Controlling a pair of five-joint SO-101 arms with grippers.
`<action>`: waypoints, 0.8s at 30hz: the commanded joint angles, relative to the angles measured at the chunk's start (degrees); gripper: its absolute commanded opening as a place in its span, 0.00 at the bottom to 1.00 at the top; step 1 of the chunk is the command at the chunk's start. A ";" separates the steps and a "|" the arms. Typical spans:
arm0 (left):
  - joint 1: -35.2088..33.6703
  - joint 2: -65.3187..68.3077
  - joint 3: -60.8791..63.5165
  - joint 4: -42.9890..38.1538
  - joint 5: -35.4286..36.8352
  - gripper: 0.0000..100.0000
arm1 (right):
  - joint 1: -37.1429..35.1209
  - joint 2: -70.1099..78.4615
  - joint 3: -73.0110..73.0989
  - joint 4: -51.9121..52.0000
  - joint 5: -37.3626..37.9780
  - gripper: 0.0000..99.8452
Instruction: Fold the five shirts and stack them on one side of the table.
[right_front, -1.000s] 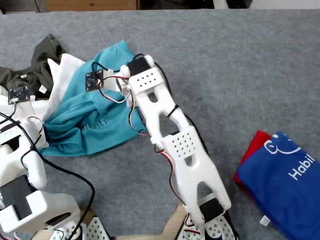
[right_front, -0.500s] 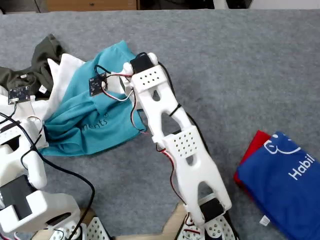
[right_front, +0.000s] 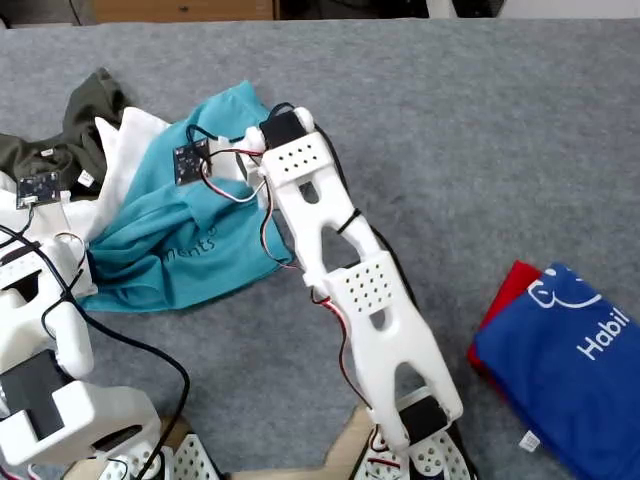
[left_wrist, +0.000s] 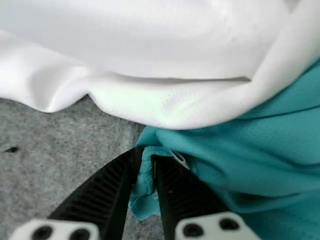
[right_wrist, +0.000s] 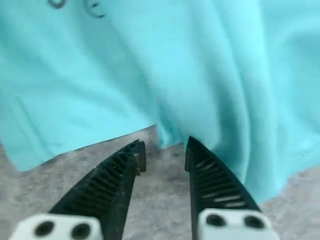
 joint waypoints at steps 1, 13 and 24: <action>0.44 -1.89 0.00 -0.79 0.44 0.02 | 0.92 -0.22 -2.77 -3.08 -0.97 0.15; 0.44 -1.89 0.00 -0.79 0.44 0.02 | 0.75 1.63 -0.92 3.52 -0.09 0.15; 0.44 -1.89 0.00 -0.79 0.44 0.02 | 4.62 1.36 -5.14 9.93 2.55 0.16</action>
